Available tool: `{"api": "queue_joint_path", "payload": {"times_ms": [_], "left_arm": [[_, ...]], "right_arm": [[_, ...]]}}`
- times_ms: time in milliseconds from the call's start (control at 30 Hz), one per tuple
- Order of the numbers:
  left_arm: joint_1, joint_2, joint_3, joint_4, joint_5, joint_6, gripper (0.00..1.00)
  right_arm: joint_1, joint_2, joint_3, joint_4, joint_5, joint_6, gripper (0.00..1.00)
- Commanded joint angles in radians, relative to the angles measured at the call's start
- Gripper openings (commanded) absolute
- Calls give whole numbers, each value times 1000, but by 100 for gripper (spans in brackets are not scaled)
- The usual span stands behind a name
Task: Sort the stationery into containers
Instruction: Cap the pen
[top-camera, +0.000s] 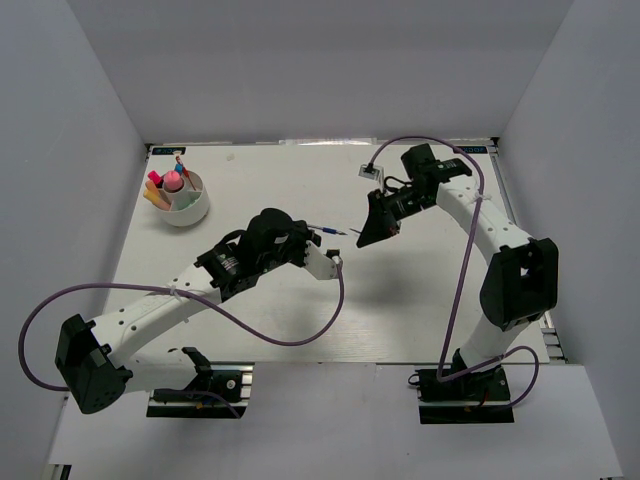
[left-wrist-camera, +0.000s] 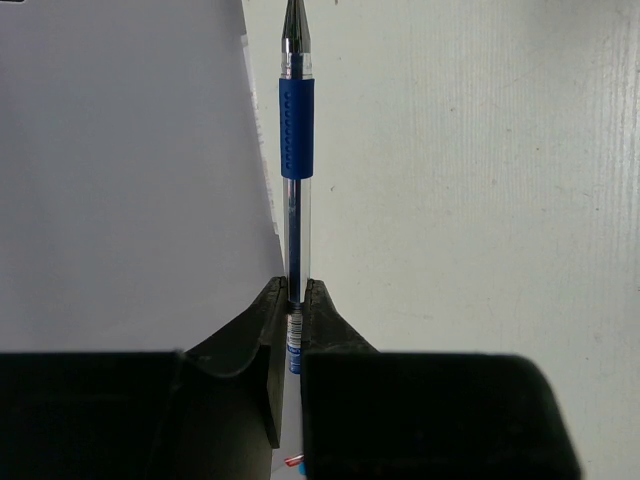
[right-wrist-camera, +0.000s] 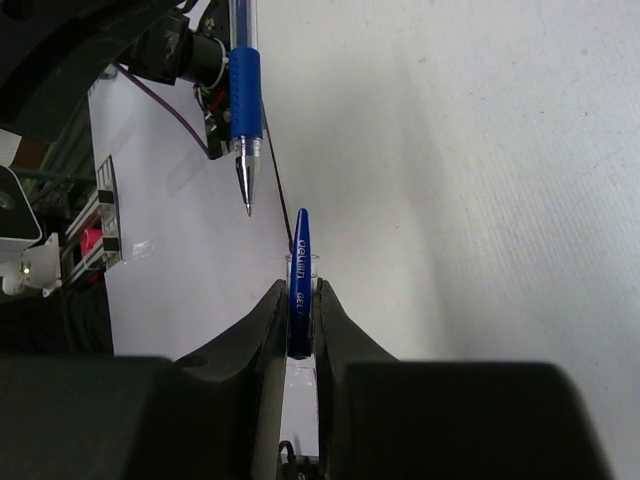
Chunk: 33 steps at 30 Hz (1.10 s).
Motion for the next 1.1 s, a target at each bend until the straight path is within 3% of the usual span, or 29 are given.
{"api": "queue_joint_path", "payload": {"times_ms": [0, 400, 1067], "left_arm": [[3, -28, 5, -10, 24, -14, 0], [3, -16, 10, 2, 22, -13, 0], [-6, -27, 9, -16, 38, -19, 0]], "right_arm": [[5, -25, 43, 8, -49, -1, 0], [40, -33, 59, -42, -57, -75, 0], [42, -4, 85, -17, -47, -36, 0]]}}
